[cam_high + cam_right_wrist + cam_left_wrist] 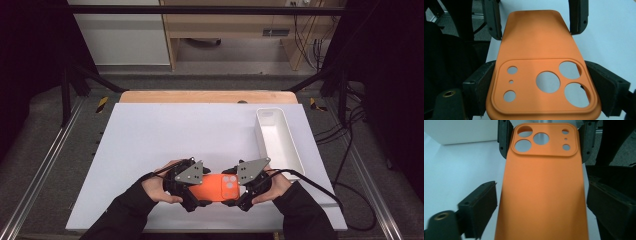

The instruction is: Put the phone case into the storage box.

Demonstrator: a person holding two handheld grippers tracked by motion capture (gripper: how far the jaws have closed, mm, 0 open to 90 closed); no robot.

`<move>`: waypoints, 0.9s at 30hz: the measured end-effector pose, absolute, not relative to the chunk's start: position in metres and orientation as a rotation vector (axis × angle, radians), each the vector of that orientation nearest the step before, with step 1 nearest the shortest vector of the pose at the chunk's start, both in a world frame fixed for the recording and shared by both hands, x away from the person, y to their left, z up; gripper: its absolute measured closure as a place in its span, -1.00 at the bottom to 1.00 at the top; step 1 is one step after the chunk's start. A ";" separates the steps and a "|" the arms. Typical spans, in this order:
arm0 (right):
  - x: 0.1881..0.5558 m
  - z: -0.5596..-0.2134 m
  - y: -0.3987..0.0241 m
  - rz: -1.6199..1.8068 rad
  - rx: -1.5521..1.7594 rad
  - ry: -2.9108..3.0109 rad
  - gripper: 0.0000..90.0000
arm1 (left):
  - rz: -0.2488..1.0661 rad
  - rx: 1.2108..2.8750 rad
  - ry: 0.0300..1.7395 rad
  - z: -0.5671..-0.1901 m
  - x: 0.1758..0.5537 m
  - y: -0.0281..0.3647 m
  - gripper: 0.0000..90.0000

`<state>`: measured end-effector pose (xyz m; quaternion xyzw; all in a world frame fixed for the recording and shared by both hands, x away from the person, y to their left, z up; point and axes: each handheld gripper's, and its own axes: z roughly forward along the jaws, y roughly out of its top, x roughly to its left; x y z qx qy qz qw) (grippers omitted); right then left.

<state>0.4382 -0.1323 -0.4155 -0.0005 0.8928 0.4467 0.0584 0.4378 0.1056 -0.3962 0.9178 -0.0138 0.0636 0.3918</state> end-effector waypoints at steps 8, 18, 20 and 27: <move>0.439 -0.407 -0.138 1.333 0.011 2.694 -0.64 | 0.200 2.280 0.025 -0.384 0.432 0.116 -1.00; 0.437 -0.396 -0.147 1.289 0.031 2.723 -0.64 | 0.175 2.236 0.148 -0.390 0.432 0.139 -1.00; 0.437 -0.393 -0.148 1.279 0.034 2.725 -0.64 | 0.163 2.236 0.170 -0.394 0.432 0.142 -1.00; 0.436 -0.386 -0.147 1.220 0.012 2.742 -0.64 | 0.139 2.252 0.196 -0.403 0.430 0.148 -1.00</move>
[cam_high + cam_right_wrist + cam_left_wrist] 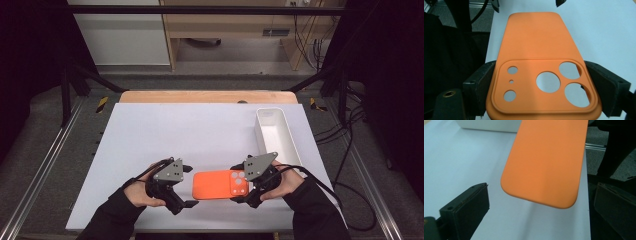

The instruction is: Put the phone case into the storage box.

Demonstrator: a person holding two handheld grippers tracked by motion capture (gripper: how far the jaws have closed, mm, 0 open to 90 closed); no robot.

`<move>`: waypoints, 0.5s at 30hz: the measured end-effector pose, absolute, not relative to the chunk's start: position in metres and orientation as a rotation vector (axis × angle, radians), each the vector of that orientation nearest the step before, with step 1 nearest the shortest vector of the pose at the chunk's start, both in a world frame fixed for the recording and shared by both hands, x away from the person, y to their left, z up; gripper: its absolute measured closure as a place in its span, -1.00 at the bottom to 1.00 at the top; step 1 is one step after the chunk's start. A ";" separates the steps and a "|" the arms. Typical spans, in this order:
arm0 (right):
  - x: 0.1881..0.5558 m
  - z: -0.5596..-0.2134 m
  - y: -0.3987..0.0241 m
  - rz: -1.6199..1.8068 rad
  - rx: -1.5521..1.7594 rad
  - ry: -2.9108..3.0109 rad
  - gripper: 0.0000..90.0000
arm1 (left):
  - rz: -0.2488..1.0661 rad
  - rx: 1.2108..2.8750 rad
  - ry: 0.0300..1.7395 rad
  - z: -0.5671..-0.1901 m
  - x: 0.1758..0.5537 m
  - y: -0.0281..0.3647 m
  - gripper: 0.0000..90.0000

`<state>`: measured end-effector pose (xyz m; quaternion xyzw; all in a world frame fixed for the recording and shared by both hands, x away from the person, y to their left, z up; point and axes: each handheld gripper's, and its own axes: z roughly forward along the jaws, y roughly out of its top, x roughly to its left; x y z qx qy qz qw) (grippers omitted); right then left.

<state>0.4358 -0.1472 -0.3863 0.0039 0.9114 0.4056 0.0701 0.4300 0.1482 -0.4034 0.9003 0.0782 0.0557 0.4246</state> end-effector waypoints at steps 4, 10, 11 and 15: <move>0.436 -0.382 -0.146 1.189 0.007 2.762 -0.64 | 0.138 2.261 0.199 -0.405 0.429 0.150 -1.00; 0.435 -0.378 -0.143 1.143 0.010 2.806 -0.64 | 0.132 2.282 0.203 -0.409 0.428 0.148 -1.00; 0.435 -0.377 -0.142 1.135 0.005 2.810 -0.64 | 0.130 2.288 0.199 -0.410 0.428 0.147 -1.00; 0.435 -0.375 -0.139 1.108 0.006 2.830 -0.64 | 0.125 2.314 0.190 -0.412 0.427 0.144 -1.00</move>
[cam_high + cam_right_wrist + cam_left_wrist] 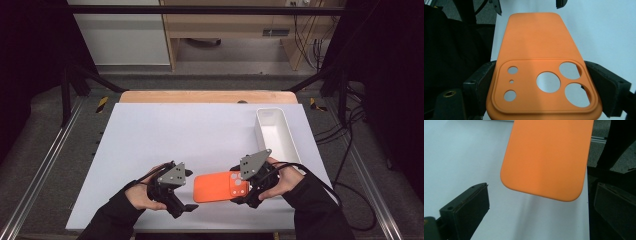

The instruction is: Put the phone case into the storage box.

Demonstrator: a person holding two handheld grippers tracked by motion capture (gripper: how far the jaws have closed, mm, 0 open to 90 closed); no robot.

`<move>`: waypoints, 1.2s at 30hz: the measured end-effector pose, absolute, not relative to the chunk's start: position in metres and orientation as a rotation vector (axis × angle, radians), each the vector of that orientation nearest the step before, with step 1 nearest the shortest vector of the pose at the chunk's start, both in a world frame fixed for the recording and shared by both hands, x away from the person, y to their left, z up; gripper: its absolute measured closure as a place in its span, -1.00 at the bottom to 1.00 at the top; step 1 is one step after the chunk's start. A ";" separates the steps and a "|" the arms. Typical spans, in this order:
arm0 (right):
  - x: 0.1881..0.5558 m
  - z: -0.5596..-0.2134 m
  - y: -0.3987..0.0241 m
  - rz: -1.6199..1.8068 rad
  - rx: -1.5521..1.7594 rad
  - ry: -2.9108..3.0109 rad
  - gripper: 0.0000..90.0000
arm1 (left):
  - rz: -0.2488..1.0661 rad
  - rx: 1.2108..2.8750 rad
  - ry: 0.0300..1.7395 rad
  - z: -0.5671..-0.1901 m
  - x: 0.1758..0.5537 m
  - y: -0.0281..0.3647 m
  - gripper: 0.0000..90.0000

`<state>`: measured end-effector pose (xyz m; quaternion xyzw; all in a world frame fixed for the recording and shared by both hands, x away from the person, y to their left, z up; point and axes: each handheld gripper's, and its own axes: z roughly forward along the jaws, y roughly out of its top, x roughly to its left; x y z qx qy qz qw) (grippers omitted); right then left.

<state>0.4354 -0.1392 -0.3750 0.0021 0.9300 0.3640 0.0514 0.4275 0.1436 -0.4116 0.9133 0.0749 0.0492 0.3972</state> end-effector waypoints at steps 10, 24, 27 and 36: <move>0.436 -0.372 -0.134 1.032 0.008 2.875 -0.64 | 0.126 2.374 0.165 -0.410 0.428 0.136 -1.00; 0.437 -0.369 -0.121 0.920 0.005 2.928 -0.64 | 0.129 2.464 0.125 -0.409 0.431 0.120 -1.00; 0.438 -0.368 -0.118 0.911 0.004 2.929 -0.64 | 0.126 2.474 0.118 -0.409 0.432 0.116 -1.00; 0.439 -0.369 -0.112 0.866 0.003 2.945 -0.64 | 0.130 2.521 0.084 -0.408 0.435 0.103 -1.00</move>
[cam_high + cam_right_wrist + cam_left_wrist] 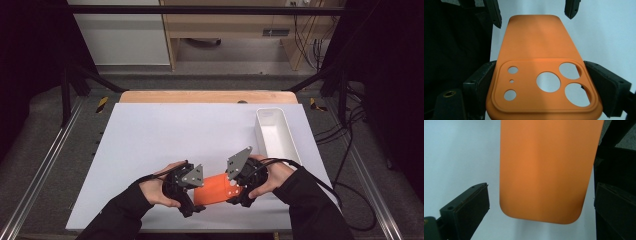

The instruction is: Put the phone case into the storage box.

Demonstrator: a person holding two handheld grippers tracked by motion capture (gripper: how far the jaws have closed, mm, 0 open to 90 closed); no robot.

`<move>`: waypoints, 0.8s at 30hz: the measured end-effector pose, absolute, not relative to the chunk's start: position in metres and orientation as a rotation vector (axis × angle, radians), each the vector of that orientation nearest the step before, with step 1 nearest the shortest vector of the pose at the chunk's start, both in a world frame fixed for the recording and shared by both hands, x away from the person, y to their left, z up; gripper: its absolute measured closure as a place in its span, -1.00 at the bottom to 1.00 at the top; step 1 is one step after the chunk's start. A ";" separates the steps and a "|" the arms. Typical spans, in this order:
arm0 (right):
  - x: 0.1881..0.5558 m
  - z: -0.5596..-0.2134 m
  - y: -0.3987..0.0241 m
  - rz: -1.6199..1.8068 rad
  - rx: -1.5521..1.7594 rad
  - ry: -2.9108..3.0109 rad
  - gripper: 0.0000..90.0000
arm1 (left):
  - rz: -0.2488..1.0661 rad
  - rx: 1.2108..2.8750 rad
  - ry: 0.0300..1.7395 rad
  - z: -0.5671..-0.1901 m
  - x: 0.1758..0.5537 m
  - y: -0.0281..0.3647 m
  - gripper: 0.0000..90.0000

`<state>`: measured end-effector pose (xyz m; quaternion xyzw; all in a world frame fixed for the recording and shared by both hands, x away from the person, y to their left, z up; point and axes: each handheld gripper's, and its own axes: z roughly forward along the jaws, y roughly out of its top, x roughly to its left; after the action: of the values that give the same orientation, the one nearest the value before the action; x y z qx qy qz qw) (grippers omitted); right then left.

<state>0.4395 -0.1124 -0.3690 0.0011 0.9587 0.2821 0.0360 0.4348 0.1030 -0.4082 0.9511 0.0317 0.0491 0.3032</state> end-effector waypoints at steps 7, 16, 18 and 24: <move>0.439 -0.370 -0.108 0.844 -0.004 2.958 -0.64 | 0.131 2.551 0.057 -0.408 0.436 0.091 -1.00; 0.439 -0.370 -0.107 0.826 -0.013 2.961 -0.64 | 0.131 2.590 0.029 -0.408 0.438 0.080 -1.00; 0.439 -0.370 -0.106 0.825 -0.015 2.961 -0.64 | 0.129 2.599 0.025 -0.408 0.438 0.078 -1.00; 0.439 -0.371 -0.105 0.824 -0.023 2.962 -0.64 | 0.118 2.637 0.012 -0.411 0.438 0.072 -1.00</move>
<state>0.4386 -0.1055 -0.3711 -0.0075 0.9628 0.2680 0.0337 0.4379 0.0719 -0.4108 0.9677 0.0042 0.0432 0.2484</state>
